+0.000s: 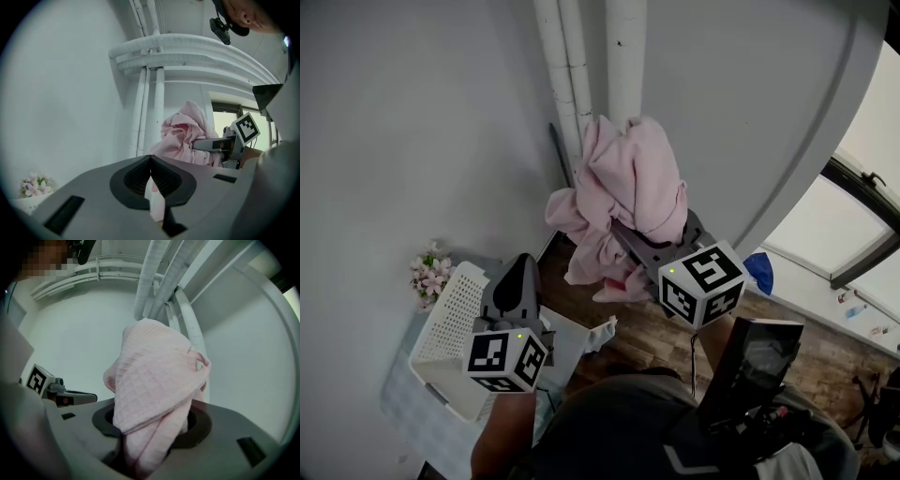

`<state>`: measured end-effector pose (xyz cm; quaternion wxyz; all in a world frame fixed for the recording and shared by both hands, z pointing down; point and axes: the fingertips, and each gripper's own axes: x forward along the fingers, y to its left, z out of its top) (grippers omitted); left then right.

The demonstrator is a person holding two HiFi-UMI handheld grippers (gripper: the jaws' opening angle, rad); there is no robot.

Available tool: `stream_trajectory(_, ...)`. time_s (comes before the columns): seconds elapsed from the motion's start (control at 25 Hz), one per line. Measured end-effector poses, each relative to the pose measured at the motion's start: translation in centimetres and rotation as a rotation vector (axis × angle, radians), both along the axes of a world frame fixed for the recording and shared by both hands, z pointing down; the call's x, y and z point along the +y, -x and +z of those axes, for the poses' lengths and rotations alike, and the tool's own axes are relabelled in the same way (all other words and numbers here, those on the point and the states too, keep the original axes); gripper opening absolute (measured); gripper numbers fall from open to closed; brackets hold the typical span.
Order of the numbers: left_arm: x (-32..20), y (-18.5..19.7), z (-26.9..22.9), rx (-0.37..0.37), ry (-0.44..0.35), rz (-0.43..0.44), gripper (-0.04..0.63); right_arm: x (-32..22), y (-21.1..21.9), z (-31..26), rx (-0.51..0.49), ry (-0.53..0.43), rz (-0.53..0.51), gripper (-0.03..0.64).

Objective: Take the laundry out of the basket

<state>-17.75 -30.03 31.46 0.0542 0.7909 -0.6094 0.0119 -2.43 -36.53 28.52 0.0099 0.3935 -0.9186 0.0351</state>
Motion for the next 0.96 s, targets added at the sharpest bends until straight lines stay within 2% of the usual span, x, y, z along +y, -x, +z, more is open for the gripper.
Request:
stream_trajectory(0.68, 1.8, 1.6, 0.3, -0.028, 0.023, -0.091, 0.009, 0.2, 0.7, 1.3, -0.023, 0.044, -0.016, 0.247)
stream_trajectory(0.96, 1.5, 2.1, -0.3, -0.037, 0.017, -0.099, 0.009, 0.0, 0.9, 0.7, -0.026, 0.035, -0.013, 0.247)
